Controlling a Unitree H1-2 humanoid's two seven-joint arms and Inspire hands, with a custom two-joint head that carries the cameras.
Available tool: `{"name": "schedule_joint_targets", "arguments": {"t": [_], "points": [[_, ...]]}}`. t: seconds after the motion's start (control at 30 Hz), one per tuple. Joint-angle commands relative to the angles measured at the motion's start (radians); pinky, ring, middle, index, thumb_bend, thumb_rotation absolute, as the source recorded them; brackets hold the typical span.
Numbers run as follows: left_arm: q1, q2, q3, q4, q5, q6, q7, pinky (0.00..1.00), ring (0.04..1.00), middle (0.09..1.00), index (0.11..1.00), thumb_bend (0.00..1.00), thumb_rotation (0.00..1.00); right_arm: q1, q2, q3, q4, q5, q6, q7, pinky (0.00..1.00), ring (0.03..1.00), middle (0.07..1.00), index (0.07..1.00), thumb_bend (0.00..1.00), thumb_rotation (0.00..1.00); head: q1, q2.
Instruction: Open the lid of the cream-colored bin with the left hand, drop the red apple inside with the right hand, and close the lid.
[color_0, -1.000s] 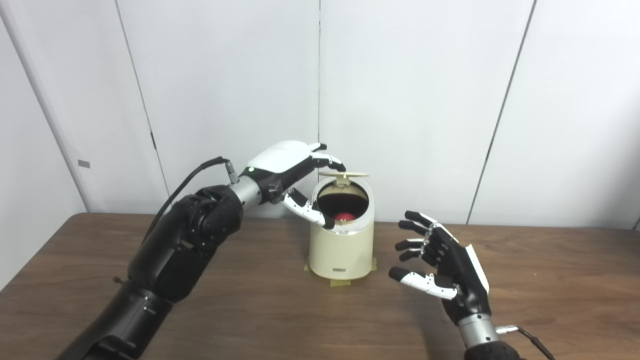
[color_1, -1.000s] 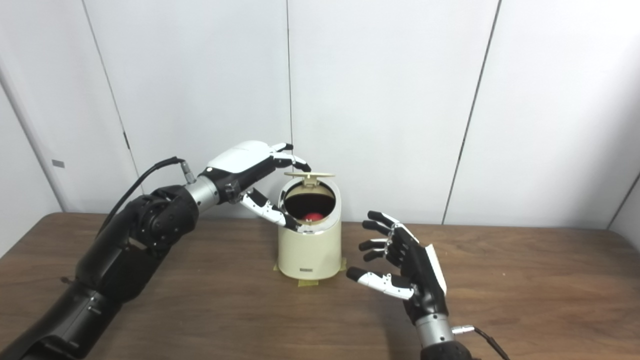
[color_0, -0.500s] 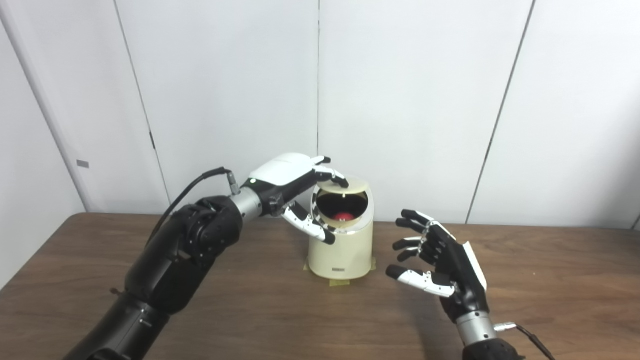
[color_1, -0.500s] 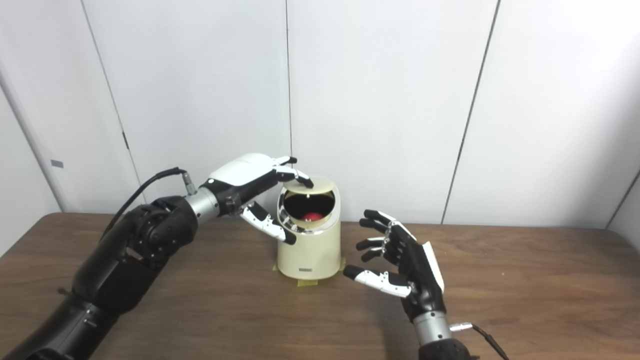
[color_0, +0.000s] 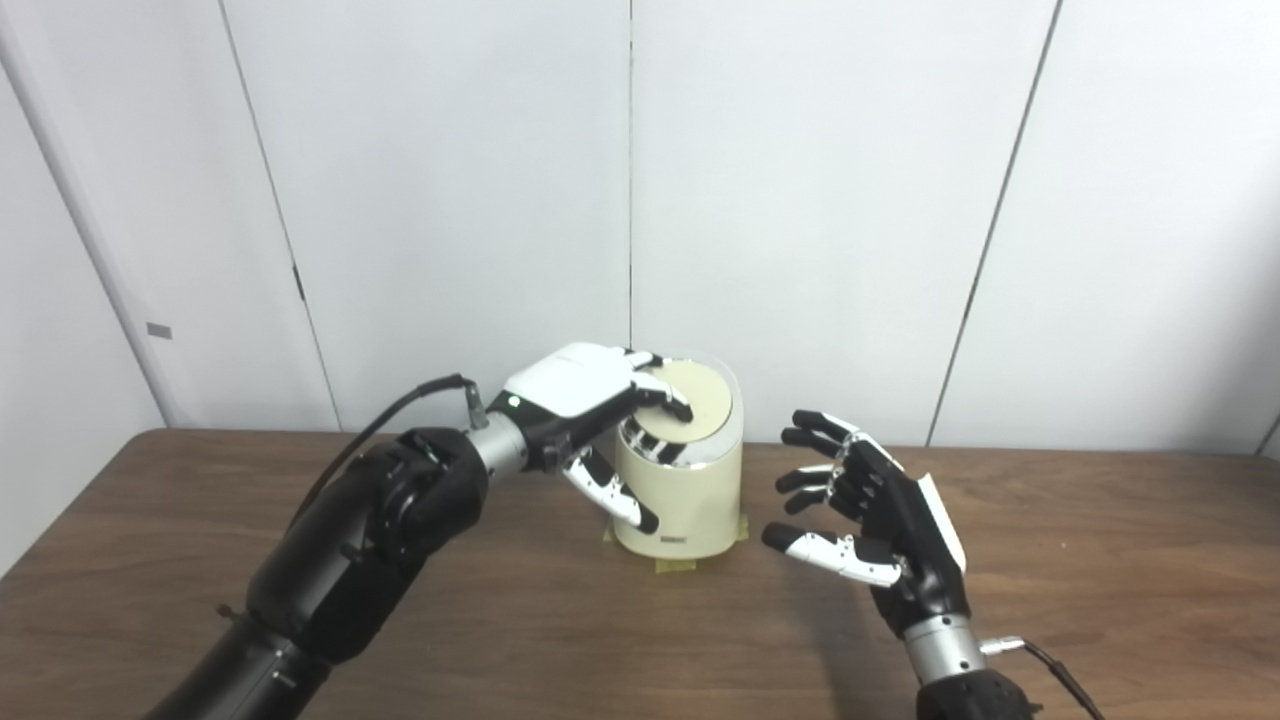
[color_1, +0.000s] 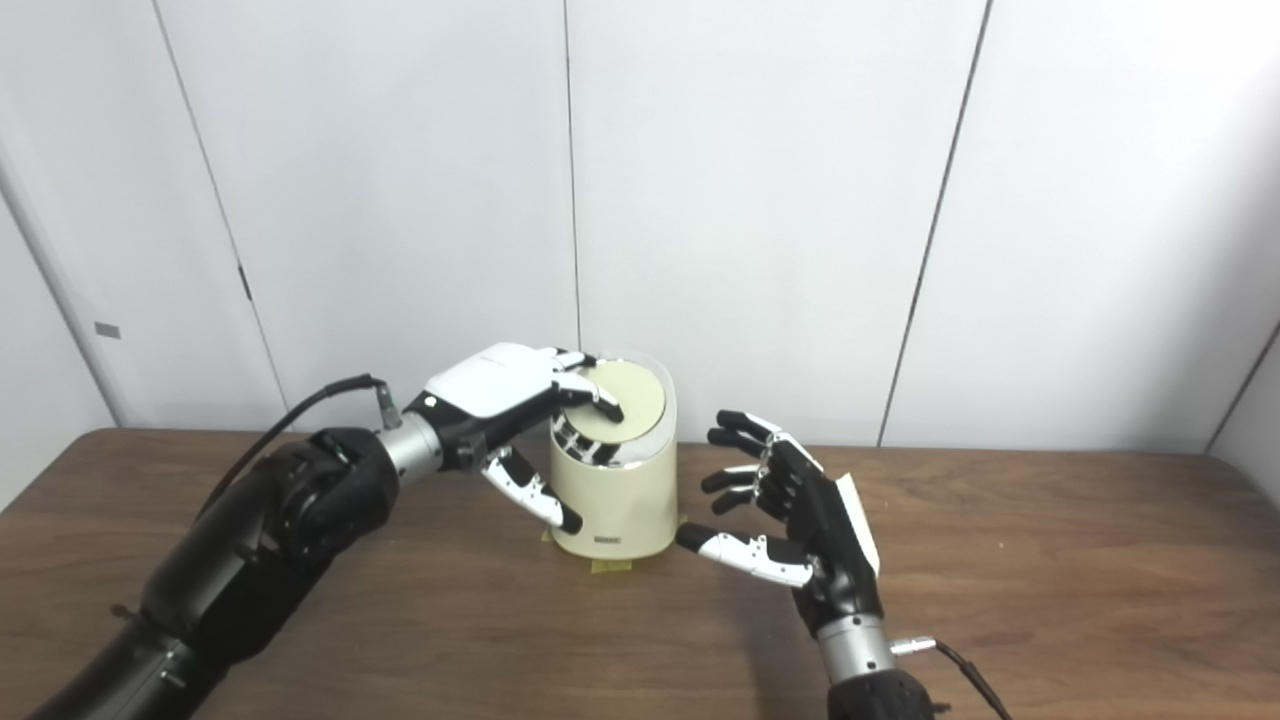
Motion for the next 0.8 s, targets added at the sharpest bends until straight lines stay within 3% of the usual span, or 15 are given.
{"name": "schedule_joint_targets", "arguments": {"t": [0.0,0.2,0.43,0.6,0.77], "points": [[-0.017,0.018,-0.040,-0.028,0.095,-0.026,0.011,1.00,0.961,0.803,0.809,0.92,0.36,-0.033,0.004,0.000,-0.042,0.004,0.001,-0.006,0.46,0.567,0.744,0.742,0.86,0.21,-0.002,0.005],[0.008,0.015,-0.112,-0.037,0.252,-0.020,0.047,1.00,0.986,0.821,0.820,0.95,0.32,-0.032,0.001,0.001,-0.043,0.000,-0.003,-0.005,0.46,0.561,0.742,0.744,0.86,0.22,0.001,0.008],[0.024,0.012,-0.134,-0.028,0.289,-0.016,0.047,1.00,0.992,0.823,0.824,0.98,0.32,-0.028,0.004,-0.002,-0.055,0.018,0.013,-0.001,0.48,0.566,0.734,0.744,0.88,0.23,0.001,0.013],[0.032,0.017,-0.105,-0.059,0.240,-0.025,0.053,1.00,0.990,0.813,0.824,0.97,0.32,-0.027,0.002,0.000,-0.060,0.013,0.015,-0.003,0.49,0.569,0.734,0.747,0.87,0.23,0.001,0.013],[0.052,0.008,-0.017,-0.105,0.123,-0.044,0.124,1.00,0.959,0.808,0.826,0.90,0.32,-0.025,0.001,-0.002,-0.060,0.017,0.014,-0.002,0.48,0.573,0.733,0.744,0.86,0.23,0.001,0.013]]}}
